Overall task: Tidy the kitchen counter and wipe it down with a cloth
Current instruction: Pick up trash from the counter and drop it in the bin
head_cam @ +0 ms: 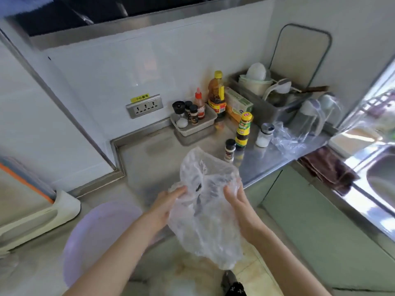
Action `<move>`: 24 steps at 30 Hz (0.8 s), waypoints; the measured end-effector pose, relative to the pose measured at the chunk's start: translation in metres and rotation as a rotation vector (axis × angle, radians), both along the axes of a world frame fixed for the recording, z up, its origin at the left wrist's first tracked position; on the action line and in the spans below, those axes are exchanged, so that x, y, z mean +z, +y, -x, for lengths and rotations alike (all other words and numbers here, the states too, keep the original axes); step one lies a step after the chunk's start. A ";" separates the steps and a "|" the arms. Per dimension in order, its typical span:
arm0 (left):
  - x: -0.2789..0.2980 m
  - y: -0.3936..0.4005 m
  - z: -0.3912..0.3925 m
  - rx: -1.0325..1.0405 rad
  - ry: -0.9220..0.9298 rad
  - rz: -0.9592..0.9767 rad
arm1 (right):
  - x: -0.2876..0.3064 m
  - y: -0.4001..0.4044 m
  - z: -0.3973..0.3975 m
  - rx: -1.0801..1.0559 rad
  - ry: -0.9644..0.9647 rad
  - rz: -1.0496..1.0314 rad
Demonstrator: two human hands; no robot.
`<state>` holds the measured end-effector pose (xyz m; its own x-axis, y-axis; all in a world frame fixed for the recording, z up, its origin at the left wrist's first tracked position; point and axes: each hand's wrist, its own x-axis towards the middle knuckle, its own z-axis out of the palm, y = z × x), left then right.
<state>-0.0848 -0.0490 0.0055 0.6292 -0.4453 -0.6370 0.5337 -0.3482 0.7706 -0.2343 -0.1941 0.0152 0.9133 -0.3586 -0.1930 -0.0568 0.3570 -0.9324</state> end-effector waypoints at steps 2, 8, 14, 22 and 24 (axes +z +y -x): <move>0.012 -0.023 0.039 -0.247 -0.113 -0.003 | 0.001 0.002 0.030 0.053 -0.008 0.126; 0.039 -0.094 0.149 -0.901 -0.230 0.155 | -0.012 -0.016 0.130 -0.129 0.116 0.244; 0.031 -0.172 0.287 -1.088 0.073 0.108 | -0.039 -0.062 0.279 -0.568 0.337 0.489; -0.023 -0.252 0.501 -1.672 -0.519 0.110 | -0.065 -0.113 0.519 -0.788 0.493 0.384; -0.041 -0.261 0.569 -1.752 -0.358 0.227 | -0.074 -0.120 0.565 -0.997 0.508 0.267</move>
<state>-0.6541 -0.3102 -0.0357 -0.5399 -0.7244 -0.4287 -0.4858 -0.1478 0.8615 -0.7989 -0.3137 -0.0585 0.0394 -0.9630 -0.2665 -0.2508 0.2487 -0.9355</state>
